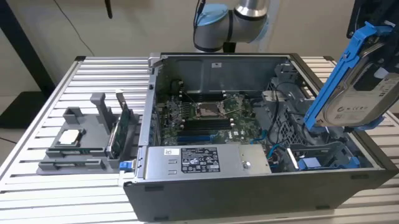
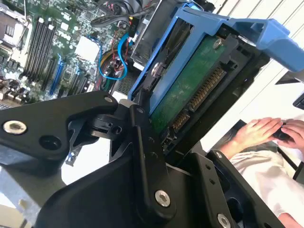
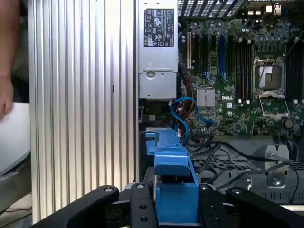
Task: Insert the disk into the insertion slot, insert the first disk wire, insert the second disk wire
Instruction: 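Insert the disk into the insertion slot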
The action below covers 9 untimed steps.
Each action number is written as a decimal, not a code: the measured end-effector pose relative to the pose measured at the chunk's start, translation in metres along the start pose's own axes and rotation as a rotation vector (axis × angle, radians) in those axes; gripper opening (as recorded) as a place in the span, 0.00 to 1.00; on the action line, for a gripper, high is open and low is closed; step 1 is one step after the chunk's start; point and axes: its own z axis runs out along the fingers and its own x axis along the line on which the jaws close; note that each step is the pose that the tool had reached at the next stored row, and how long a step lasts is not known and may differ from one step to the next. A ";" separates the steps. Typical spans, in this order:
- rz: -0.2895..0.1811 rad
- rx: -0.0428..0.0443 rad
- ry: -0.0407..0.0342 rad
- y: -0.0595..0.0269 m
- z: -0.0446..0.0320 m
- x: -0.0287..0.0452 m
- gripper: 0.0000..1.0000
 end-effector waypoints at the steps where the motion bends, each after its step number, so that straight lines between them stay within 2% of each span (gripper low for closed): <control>1: 0.000 0.0000 0.0002 -0.0004 0.0003 -0.0001 0.33; 9: 0.001 0.0000 0.0001 -0.0045 0.0103 0.0004 0.33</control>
